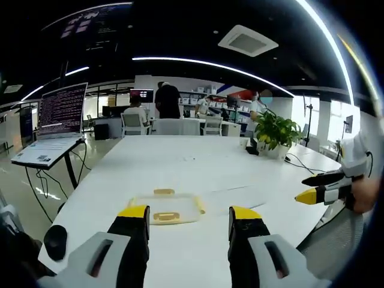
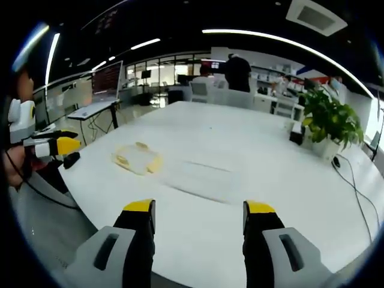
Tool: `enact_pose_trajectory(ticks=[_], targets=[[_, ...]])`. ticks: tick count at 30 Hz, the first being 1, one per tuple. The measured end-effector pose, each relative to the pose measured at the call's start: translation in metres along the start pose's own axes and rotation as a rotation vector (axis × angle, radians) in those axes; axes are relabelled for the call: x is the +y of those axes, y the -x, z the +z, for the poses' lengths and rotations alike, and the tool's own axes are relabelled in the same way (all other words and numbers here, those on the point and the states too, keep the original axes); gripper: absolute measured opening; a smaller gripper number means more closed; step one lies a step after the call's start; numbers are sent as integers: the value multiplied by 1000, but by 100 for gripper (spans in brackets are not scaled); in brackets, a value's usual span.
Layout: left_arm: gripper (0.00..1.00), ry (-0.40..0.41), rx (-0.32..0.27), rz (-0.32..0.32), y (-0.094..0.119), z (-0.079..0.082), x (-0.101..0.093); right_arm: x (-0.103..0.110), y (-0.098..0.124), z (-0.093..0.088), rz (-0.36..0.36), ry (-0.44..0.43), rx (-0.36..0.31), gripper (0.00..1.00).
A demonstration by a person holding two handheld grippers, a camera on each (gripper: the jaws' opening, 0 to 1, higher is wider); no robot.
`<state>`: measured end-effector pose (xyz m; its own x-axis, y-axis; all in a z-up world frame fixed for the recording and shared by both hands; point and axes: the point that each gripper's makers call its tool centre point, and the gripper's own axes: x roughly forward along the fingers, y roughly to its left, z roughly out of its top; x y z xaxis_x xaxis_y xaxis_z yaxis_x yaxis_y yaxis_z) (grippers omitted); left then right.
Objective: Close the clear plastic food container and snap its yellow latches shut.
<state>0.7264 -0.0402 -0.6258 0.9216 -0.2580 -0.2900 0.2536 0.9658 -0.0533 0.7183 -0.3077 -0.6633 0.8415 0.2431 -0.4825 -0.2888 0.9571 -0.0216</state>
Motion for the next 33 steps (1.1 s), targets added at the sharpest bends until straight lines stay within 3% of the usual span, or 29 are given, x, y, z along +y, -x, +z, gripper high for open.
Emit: enact_pose_trajectory(ticks=[23, 33], targets=[[47, 4, 7, -3, 0, -1, 0, 4, -1, 3, 13, 18, -6, 55], [47, 17, 46, 4, -3, -6, 2, 1, -3, 3, 15, -5, 3, 55]])
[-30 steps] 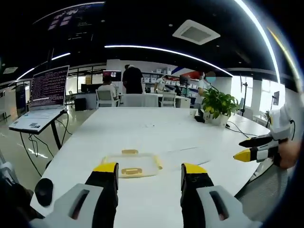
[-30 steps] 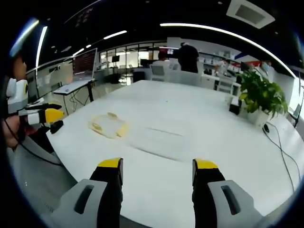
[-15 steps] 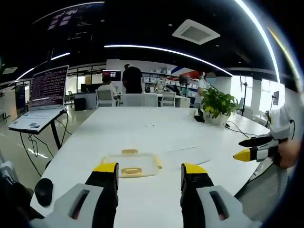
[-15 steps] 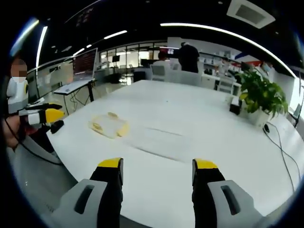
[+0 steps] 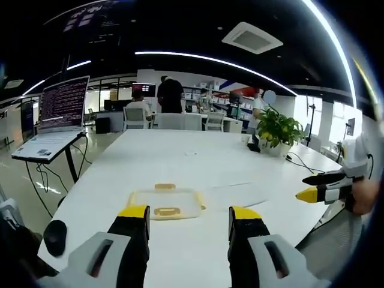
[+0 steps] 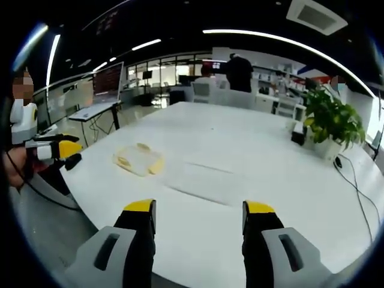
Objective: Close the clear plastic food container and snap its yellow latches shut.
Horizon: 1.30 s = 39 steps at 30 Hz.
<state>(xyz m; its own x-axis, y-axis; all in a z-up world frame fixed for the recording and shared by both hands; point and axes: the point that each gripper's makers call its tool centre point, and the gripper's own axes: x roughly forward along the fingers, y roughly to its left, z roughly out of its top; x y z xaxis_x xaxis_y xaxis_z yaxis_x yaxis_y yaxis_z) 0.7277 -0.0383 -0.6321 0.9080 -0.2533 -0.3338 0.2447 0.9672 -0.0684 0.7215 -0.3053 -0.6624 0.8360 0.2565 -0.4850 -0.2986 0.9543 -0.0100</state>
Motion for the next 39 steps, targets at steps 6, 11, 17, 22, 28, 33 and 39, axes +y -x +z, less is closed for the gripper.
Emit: enact_pose_trajectory(ticks=[6, 11, 17, 22, 28, 33, 39], targets=[[47, 19, 8, 3, 0, -1, 3, 0, 0, 0, 1, -8, 2, 55], [47, 18, 13, 2, -1, -1, 3, 0, -1, 1, 1, -13, 4, 54], [47, -1, 7, -8, -2, 2, 0, 0, -1, 2, 5, -17, 2, 54], [47, -7, 10, -14, -4, 3, -1, 0, -2, 0, 9, -23, 10, 54], [47, -26, 5, -34, -4, 8, -4, 1, -2, 3, 6, -30, 7, 54], [48, -20, 1, -51, -6, 12, -1, 7, -3, 2, 10, -38, 15, 54], [48, -19, -10, -54, -6, 19, 11, 18, -4, 11, 33, -8, 12, 54]])
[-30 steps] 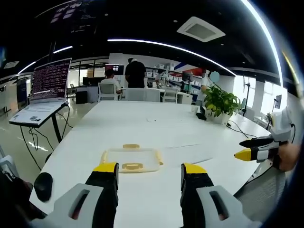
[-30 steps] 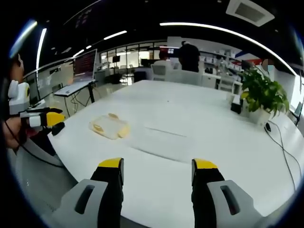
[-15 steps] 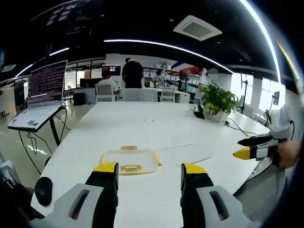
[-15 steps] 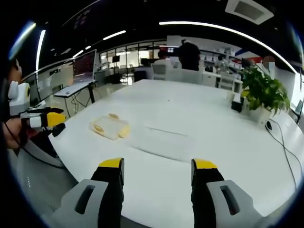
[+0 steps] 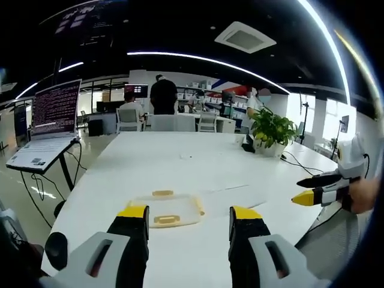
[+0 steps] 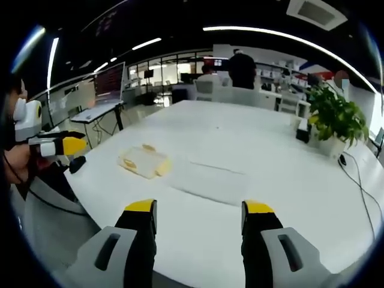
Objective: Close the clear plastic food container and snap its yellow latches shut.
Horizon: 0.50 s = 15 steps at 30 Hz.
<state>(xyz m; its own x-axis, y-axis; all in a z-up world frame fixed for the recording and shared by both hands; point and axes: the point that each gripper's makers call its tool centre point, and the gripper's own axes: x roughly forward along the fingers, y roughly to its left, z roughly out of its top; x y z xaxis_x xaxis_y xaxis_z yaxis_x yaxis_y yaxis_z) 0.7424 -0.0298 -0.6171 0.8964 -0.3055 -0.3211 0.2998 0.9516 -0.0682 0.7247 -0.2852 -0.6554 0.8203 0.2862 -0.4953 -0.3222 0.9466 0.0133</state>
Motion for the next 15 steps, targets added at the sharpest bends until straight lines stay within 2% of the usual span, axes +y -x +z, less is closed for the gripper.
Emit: enact_pose_trajectory(ticks=[10, 15], targets=[[48, -44, 12, -33, -6, 0, 19, 19, -13, 13, 91, 49, 25, 53], [48, -90, 35, -87, -14, 1, 24, 29, -25, 23, 156, 106, 41, 53]])
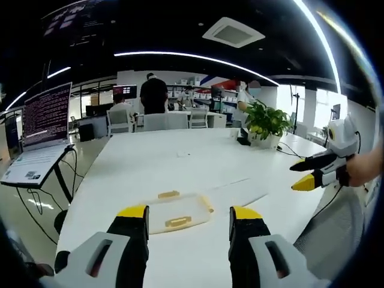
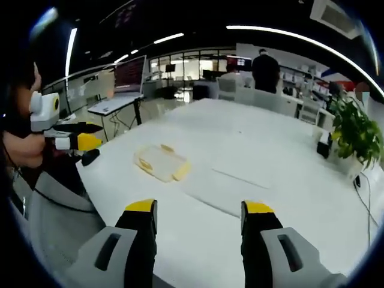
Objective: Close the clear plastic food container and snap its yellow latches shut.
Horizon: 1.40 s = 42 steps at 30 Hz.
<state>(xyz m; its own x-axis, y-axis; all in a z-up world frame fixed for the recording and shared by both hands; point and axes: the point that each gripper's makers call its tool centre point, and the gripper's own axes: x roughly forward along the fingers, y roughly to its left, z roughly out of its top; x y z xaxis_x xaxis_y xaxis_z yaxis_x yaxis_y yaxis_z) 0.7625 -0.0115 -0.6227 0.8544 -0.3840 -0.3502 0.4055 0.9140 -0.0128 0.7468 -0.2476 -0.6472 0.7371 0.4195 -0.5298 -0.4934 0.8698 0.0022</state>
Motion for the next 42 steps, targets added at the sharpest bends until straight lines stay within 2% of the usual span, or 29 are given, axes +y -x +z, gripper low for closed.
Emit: enact_pose_trajectory(ticks=[7, 14, 26, 32, 36, 42], targets=[[48, -34, 46, -72, -15, 0, 10, 6, -19, 12, 65, 50, 20, 54], [49, -51, 95, -137, -31, -4, 18, 16, -39, 16, 183, 116, 70, 53], [50, -88, 191, -252, -57, -24, 35, 23, -73, 27, 305, 220, 114, 53], [50, -183, 269, -354, -70, -38, 38, 33, -91, 27, 373, 282, 143, 52], [51, -253, 307, -398, -79, -44, 43, 38, -104, 29, 403, 330, 152, 52], [50, -325, 356, -504, -93, -46, 50, 45, -124, 27, 461, 378, 186, 52]])
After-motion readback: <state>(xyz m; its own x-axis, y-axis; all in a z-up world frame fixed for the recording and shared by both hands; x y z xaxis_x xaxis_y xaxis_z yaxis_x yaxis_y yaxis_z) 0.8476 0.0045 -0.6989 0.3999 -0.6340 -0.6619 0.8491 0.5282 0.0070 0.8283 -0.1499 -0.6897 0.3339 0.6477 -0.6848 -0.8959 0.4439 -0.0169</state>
